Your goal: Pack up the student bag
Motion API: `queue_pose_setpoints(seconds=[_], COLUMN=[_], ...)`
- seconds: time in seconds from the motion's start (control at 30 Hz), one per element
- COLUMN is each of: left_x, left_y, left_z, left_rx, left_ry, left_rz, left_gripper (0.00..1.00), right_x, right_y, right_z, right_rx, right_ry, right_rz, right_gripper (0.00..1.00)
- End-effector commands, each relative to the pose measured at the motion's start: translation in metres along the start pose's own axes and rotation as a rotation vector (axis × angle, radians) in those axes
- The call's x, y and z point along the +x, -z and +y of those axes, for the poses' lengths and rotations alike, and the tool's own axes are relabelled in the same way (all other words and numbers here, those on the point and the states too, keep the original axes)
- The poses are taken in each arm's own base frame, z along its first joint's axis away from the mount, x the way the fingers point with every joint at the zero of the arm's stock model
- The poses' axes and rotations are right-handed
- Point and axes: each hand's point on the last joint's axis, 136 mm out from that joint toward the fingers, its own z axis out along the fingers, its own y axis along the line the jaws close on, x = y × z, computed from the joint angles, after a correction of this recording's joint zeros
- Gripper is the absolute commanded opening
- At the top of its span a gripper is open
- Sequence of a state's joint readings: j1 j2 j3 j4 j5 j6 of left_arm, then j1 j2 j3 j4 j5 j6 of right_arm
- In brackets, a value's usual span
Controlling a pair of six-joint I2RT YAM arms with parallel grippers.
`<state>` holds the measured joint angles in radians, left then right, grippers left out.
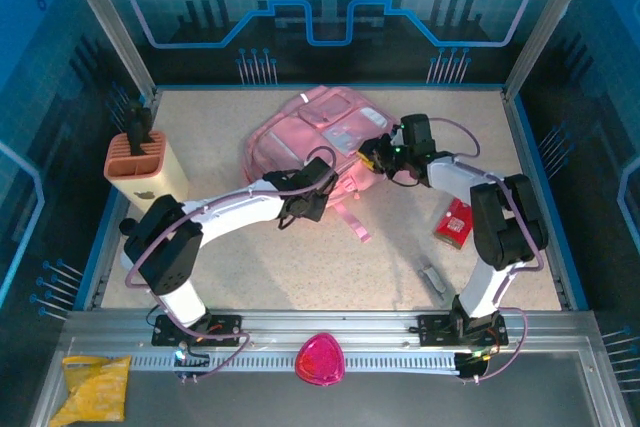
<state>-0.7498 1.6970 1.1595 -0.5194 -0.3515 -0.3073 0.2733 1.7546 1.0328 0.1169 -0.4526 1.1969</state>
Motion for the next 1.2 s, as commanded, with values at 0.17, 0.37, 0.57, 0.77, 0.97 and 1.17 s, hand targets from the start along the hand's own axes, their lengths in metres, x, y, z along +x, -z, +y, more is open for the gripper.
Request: queue_pose_setpoints(seconds=[0.17, 0.37, 0.57, 0.77, 0.97, 1.17], left_x=[-0.018, -0.024, -0.019, -0.018, -0.019, -0.013], left_y=[0.012, 0.015, 0.015, 0.014, 0.010, -0.010], left_z=[-0.004, 0.003, 0.008, 0.011, 0.003, 0.007], left_rx=[0.013, -0.005, 0.033, 0.047, 0.114, 0.120], left_ry=[0.056, 0.148, 0.245, 0.307, 0.371, 0.407], left_rz=[-0.044, -0.049, -0.050, -0.046, -0.035, 0.001], left_gripper=[0.03, 0.05, 0.09, 0.10, 0.16, 0.27], right_x=[0.049, 0.051, 0.036, 0.033, 0.025, 0.027], right_y=[0.008, -0.003, -0.005, -0.022, -0.040, -0.022], right_z=[0.001, -0.008, -0.021, -0.021, -0.018, 0.020], right_rx=[0.060, 0.167, 0.303, 0.338, 0.322, 0.187], right_ry=[0.078, 0.080, 0.112, 0.118, 0.116, 0.146], right_rz=[0.005, -0.037, -0.106, -0.108, -0.115, -0.142], right_gripper=[0.49, 0.52, 0.52, 0.52, 0.32, 0.00])
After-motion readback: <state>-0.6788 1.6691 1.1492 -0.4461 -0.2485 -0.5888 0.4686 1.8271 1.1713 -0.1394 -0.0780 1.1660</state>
